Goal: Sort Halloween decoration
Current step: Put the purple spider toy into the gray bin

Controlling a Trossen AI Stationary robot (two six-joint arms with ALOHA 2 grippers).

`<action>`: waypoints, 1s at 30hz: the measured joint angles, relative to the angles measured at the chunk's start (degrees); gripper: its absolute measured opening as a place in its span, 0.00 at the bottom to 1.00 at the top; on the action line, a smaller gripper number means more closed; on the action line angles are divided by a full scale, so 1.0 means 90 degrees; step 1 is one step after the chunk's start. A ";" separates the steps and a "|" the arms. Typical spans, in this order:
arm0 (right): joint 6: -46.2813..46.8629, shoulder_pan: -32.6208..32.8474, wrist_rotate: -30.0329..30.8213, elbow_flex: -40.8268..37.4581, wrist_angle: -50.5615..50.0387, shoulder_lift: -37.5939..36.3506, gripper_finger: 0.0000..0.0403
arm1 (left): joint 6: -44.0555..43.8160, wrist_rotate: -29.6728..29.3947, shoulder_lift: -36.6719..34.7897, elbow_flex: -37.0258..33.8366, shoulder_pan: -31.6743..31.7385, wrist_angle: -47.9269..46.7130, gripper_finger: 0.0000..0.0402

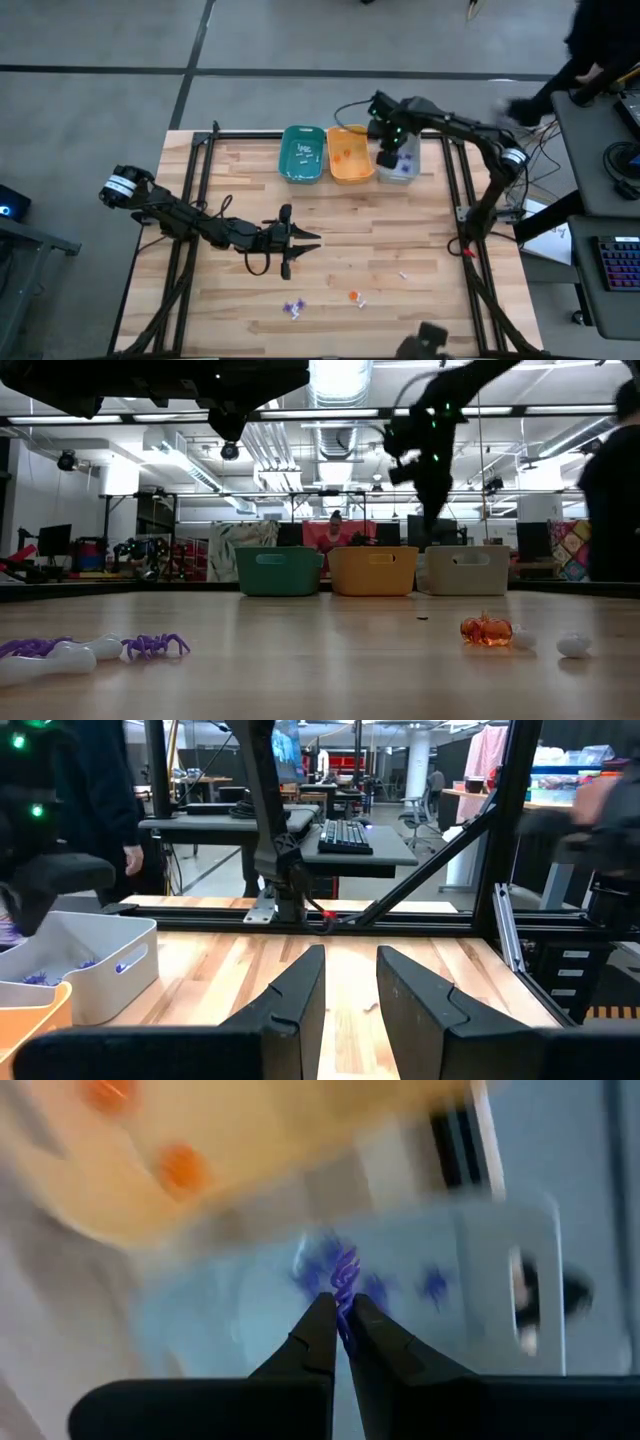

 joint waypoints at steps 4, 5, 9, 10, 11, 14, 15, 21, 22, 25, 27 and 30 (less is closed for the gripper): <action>0.0024 -0.0803 -0.0146 -0.0025 -0.0261 0.0282 0.02 | 0.0000 0.0000 0.0000 0.0000 0.0000 -0.0002 0.19; 0.0087 -0.0972 -0.0165 -0.0035 -0.0256 0.0338 0.02 | 0.0000 -0.0001 0.0000 0.0000 0.0000 -0.0001 0.19; 0.0193 -0.1498 -0.0161 -0.0055 -0.0206 0.0492 0.02 | 0.0000 -0.0007 0.0000 0.0000 0.0004 -0.0002 0.19; 0.0236 -0.1604 -0.0166 -0.0055 -0.0176 0.0514 0.02 | 0.0000 -0.0007 0.0000 0.0000 0.0008 -0.0002 0.19; 0.0260 -0.1693 -0.0170 -0.0055 -0.0152 0.0543 0.02 | 0.0000 -0.0007 0.0000 0.0000 0.0011 -0.0002 0.19; 0.0306 -0.1847 -0.0177 -0.0065 -0.0060 0.0617 0.02 | 0.0000 -0.0013 0.0000 0.0000 0.0031 -0.0002 0.19; 0.0293 -0.1871 -0.0183 -0.0078 -0.0017 0.0624 0.02 | 0.0000 -0.0015 0.0000 0.0000 0.0046 -0.0002 0.19; 0.0268 -0.1870 -0.0185 -0.0149 0.0237 0.0632 0.02 | 0.0000 -0.0017 0.0000 0.0000 0.0083 -0.0004 0.19; 0.0314 -0.1867 -0.0183 -0.0159 0.0273 0.0632 0.02 | 0.0000 -0.0019 0.0000 0.0000 0.0090 -0.0004 0.19; 0.0436 -0.1870 -0.0182 -0.0185 0.0322 0.0633 0.04 | 0.0000 -0.0019 0.0000 0.0000 0.0100 -0.0004 0.19; 0.0453 -0.1870 -0.0211 -0.0214 0.0310 0.0632 0.07 | 0.0000 -0.0019 0.0000 0.0000 0.0102 -0.0002 0.19; 0.0454 -0.1870 -0.0317 -0.0270 0.0324 0.0634 0.15 | 0.0000 -0.0019 0.0000 0.0000 0.0103 -0.0003 0.19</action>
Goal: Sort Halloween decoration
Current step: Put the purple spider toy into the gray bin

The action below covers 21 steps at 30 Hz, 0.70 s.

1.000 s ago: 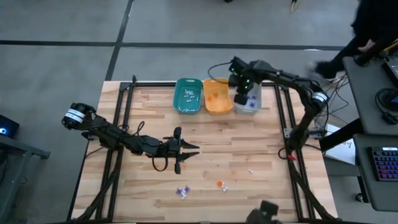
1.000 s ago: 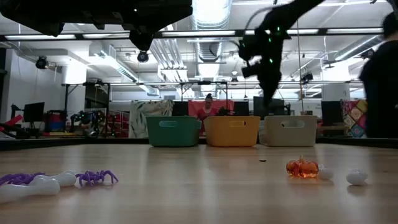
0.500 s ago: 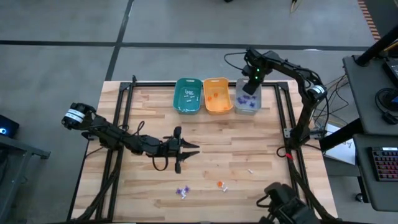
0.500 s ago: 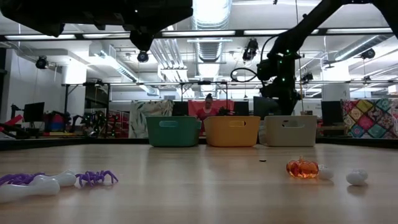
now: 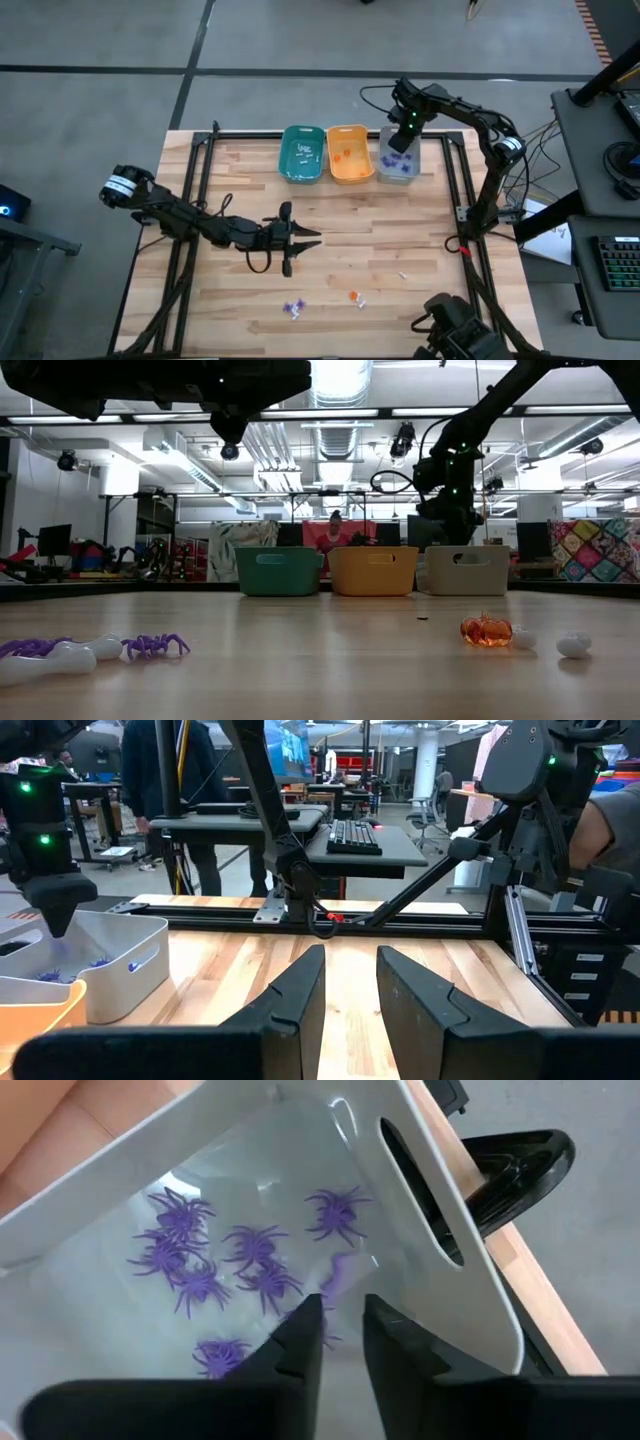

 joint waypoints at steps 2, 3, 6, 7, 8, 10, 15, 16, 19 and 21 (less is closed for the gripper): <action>-0.0001 0.0000 0.0003 -0.0035 0.0023 0.0000 0.20 | 0.0000 0.0000 0.0000 0.0000 0.0002 0.0000 0.19; -0.0001 0.0000 0.0005 -0.0045 0.0019 0.0000 0.23 | 0.0000 0.0002 0.0000 0.0000 0.0002 -0.0003 0.19; 0.0001 0.0000 0.0017 -0.0050 0.0014 -0.0014 0.28 | -0.0002 0.0000 -0.0002 0.0000 0.0002 -0.0051 0.19; 0.0002 0.0002 0.0019 -0.0053 0.0005 -0.0038 0.29 | -0.0013 0.0000 -0.0002 -0.0002 0.0002 -0.0090 0.19; 0.0005 0.0002 0.0019 -0.0054 0.0000 -0.0073 0.30 | -0.0048 0.0002 -0.0002 -0.0002 0.0002 -0.0151 0.19; 0.0086 0.0010 0.0021 -0.0054 -0.0002 -0.0186 0.31 | -0.0112 0.0002 -0.0002 -0.0002 0.0002 -0.0331 0.19; 0.0333 0.0084 0.0018 -0.0054 -0.0063 -0.0568 0.30 | -0.0670 0.0014 -0.0010 -0.0002 0.0002 -0.1105 0.19; 0.0385 0.0119 0.0017 -0.0054 -0.0063 -0.0683 0.30 | -0.0824 0.0017 -0.0010 -0.0002 0.0000 -0.1279 0.19; 0.0565 0.0254 0.0005 -0.0058 -0.0051 -0.1027 0.28 | -0.1259 0.0019 -0.0010 -0.0005 -0.0029 -0.1788 0.19; 0.0686 0.0406 0.0002 -0.0084 -0.0041 -0.1276 0.27 | -0.1487 0.0022 -0.0010 -0.0005 -0.0071 -0.2071 0.19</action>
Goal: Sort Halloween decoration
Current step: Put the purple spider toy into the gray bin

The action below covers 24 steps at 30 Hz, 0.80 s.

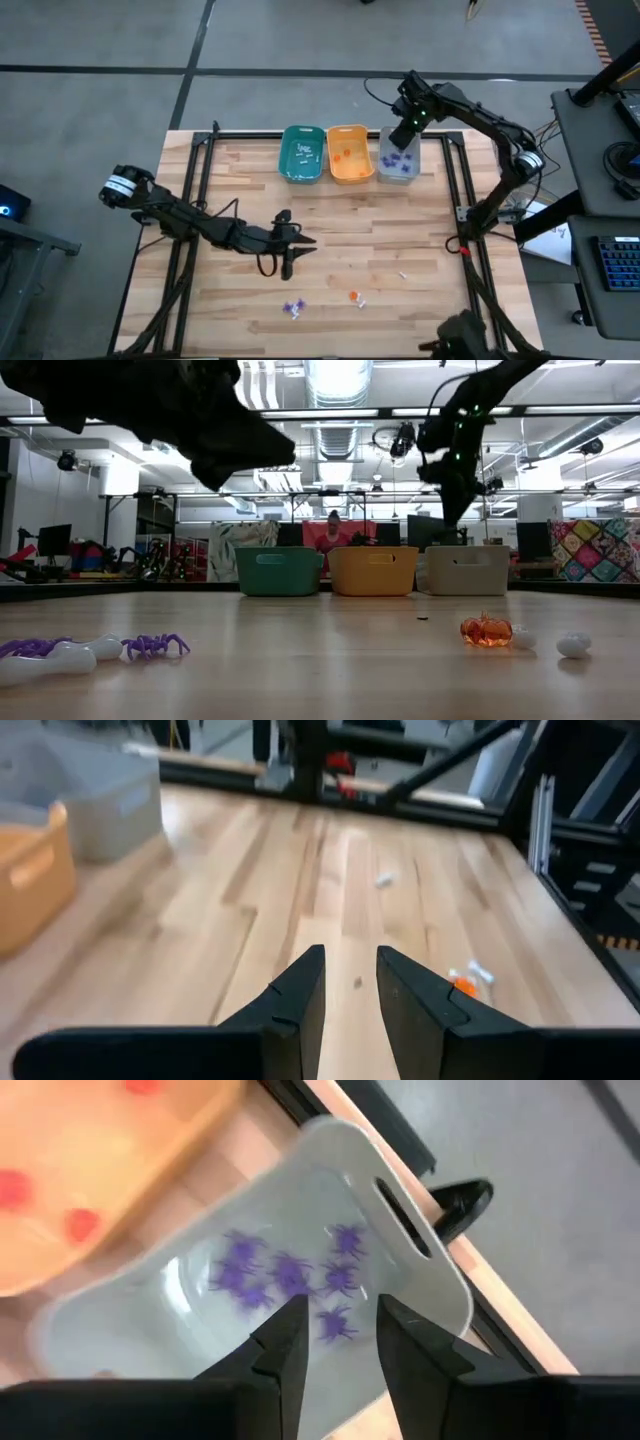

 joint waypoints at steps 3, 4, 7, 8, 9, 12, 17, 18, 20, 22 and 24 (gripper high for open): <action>0.0156 0.0293 -0.0005 -0.0084 -0.0002 -0.0413 0.25 | -0.0222 0.0004 0.0000 0.0000 -0.0085 -0.0269 0.19; 0.0196 0.0415 -0.0003 -0.0125 0.0005 -0.0550 0.25 | -0.0263 0.0004 0.0000 0.0000 -0.0119 -0.0330 0.19; 0.0352 0.0843 -0.0005 -0.0259 0.0032 -0.0977 0.23 | -0.0362 0.0006 -0.0002 -0.0002 -0.0209 -0.0407 0.19; 0.0419 0.1007 -0.0003 -0.0309 0.0061 -0.1119 0.23 | -0.0395 0.0007 -0.0002 -0.0002 -0.0236 -0.0424 0.19; 0.0489 0.1173 -0.0005 -0.0379 0.0115 -0.1269 0.22 | -0.0423 0.0008 -0.0005 -0.0002 -0.0254 -0.0434 0.19; 0.0709 0.1711 0.0013 -0.0636 0.0394 -0.1702 0.20 | -0.0545 0.0014 -0.0016 -0.0002 -0.0294 -0.0443 0.19; 0.1110 0.2714 0.0049 -0.1036 0.0815 -0.2272 0.18 | -0.0592 0.0050 -0.0065 -0.0002 -0.0385 -0.0489 0.19; 0.1171 0.2928 0.0049 -0.1122 0.0920 -0.2356 0.17 | -0.0592 0.0050 -0.0083 -0.0002 -0.0410 -0.0519 0.19; 0.1320 0.3331 0.0051 -0.1276 0.1116 -0.2490 0.17 | -0.0592 0.0050 -0.0106 -0.0002 -0.0465 -0.0563 0.19; 0.1477 0.3739 0.0051 -0.1447 0.1337 -0.2596 0.16 | -0.0625 0.0052 -0.0137 -0.0002 -0.0526 -0.0604 0.19; 0.1604 0.4125 0.0053 -0.1606 0.1554 -0.2656 0.16 | -0.0698 0.0052 -0.0165 -0.0002 -0.0588 -0.0615 0.19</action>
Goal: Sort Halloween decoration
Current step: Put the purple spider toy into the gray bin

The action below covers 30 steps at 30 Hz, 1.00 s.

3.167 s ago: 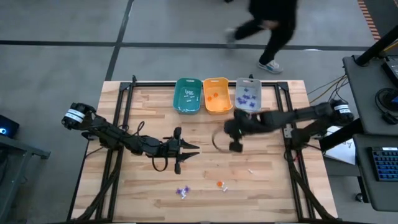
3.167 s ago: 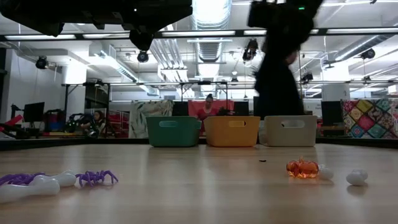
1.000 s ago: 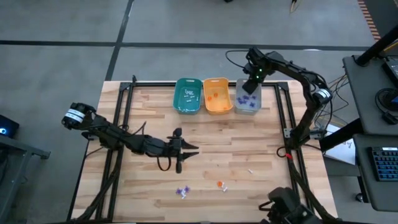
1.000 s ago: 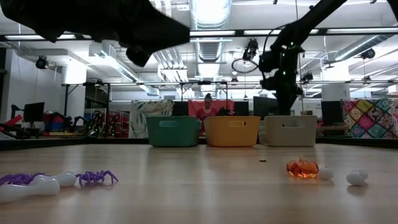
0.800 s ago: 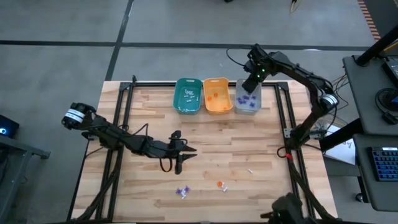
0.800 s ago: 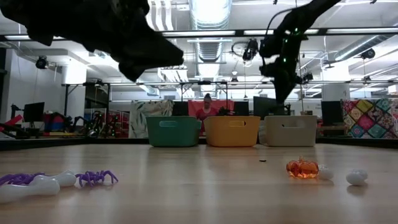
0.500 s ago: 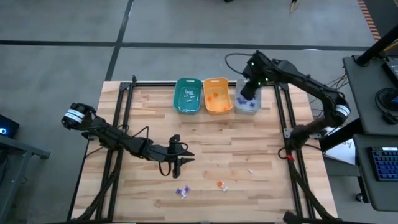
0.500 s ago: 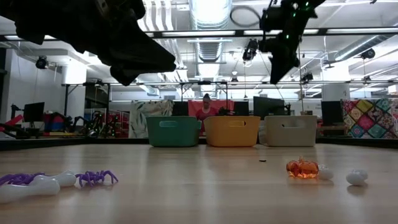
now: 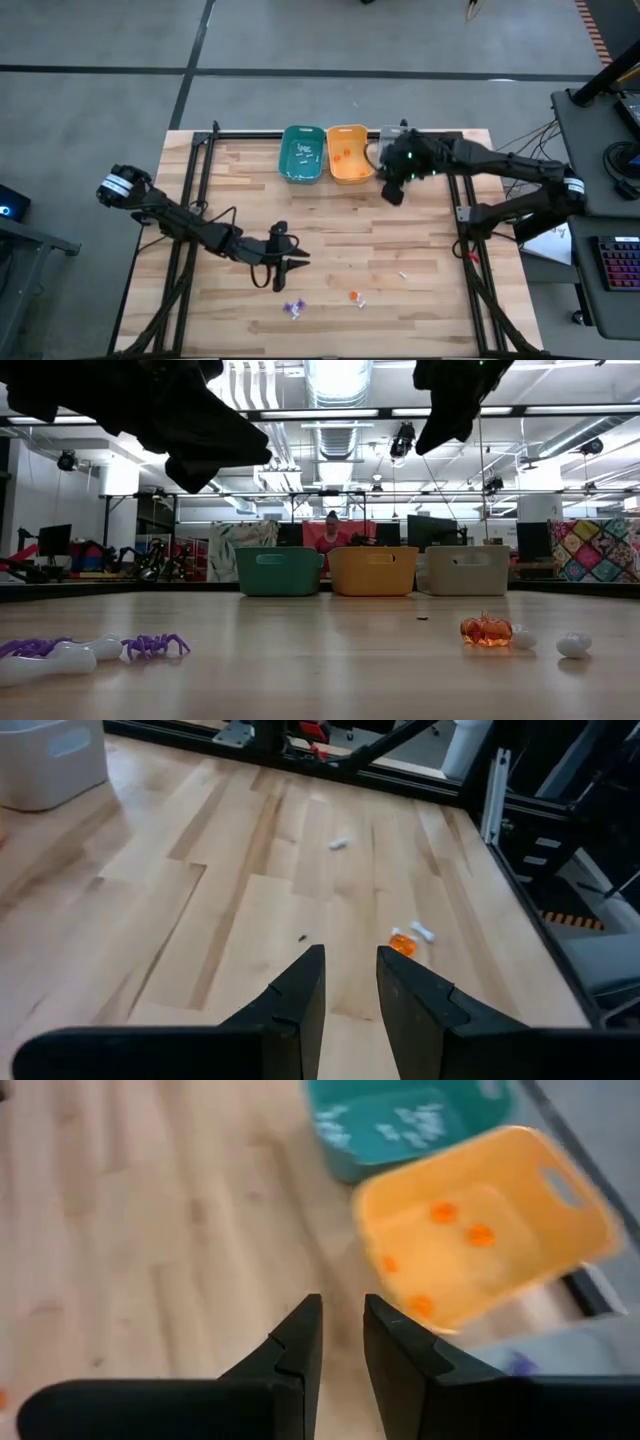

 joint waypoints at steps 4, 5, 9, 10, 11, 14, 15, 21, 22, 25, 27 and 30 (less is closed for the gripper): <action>0.0232 0.0655 0.0000 -0.0294 0.0318 -0.0013 0.17 | -0.0170 0.0003 -0.0048 0.0001 -0.0140 -0.0112 0.19; 0.0283 0.0805 0.0000 -0.0364 0.0384 -0.0007 0.17 | -0.0229 0.0003 -0.0072 0.0000 -0.0182 -0.0190 0.19; 0.0523 0.1315 0.0000 -0.0653 0.0592 -0.0007 0.16 | -0.0479 0.0011 -0.0136 0.0002 -0.0387 -0.0545 0.19; 0.0552 0.1419 0.0000 -0.0722 0.0635 -0.0007 0.16 | -0.0521 0.0016 -0.0145 0.0002 -0.0446 -0.0619 0.19; 0.0576 0.1517 0.0000 -0.0787 0.0681 -0.0005 0.16 | -0.0540 0.0060 -0.0153 0.0002 -0.0506 -0.0695 0.19; 0.0669 0.1750 0.0000 -0.0974 0.0814 -0.0005 0.16 | -0.0545 0.0441 -0.0153 0.0002 -0.0629 -0.0779 0.19; 0.0695 0.1808 0.0001 -0.1035 0.0898 -0.0005 0.16 | -0.0542 0.0591 -0.0153 0.0002 -0.0662 -0.0794 0.19; 0.0783 0.1989 0.0002 -0.1376 0.1369 0.0000 0.16 | -0.0613 0.1031 -0.0042 0.0002 -0.0812 -0.0805 0.19; 0.0784 0.1992 0.0002 -0.1402 0.1376 0.0004 0.16 | -0.0647 0.1059 -0.0010 0.0002 -0.0842 -0.0803 0.19; 0.0883 0.1992 0.0005 -0.1456 0.1445 0.0042 0.16 | -0.0756 0.1129 0.0101 0.0002 -0.0961 -0.0805 0.19; 0.0893 0.1994 0.0003 -0.1486 0.1496 0.0049 0.16 | -0.0838 0.1140 0.0167 0.0002 -0.1040 -0.0808 0.19; 0.0848 0.2102 0.0007 -0.1589 0.1719 0.0051 0.16 | -0.0957 0.1138 0.0233 0.0002 -0.1121 -0.0801 0.19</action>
